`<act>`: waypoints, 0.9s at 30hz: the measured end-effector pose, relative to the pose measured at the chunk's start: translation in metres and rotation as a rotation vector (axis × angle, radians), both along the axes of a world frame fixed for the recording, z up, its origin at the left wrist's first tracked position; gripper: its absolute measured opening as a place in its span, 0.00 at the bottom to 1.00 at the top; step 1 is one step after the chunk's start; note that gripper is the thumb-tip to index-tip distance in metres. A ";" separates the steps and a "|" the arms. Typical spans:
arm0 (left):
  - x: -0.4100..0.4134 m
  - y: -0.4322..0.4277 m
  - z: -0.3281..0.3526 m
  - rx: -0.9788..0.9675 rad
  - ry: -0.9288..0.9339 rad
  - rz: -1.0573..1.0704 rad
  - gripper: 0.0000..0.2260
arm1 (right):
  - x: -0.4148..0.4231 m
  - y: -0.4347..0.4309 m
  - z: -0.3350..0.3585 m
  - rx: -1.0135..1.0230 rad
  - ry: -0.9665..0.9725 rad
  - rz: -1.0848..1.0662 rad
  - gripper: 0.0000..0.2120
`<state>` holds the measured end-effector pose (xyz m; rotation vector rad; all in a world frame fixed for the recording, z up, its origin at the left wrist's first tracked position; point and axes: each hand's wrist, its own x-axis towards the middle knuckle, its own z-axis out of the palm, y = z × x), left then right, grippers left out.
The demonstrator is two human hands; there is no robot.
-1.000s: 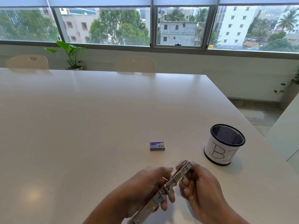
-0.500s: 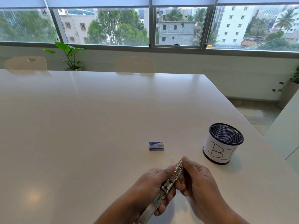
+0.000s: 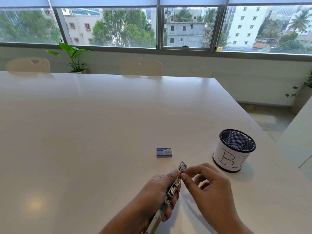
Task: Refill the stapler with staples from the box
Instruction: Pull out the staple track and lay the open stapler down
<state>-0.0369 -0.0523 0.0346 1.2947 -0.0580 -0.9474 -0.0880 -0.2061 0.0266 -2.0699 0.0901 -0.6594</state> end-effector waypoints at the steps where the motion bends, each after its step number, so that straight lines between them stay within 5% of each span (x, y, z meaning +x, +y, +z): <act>1: 0.000 0.000 0.000 0.000 0.000 0.003 0.22 | 0.000 -0.001 0.000 -0.013 0.001 -0.003 0.06; 27: 0.002 -0.002 -0.005 0.037 -0.156 -0.041 0.21 | -0.002 0.002 0.003 -0.018 -0.005 -0.023 0.06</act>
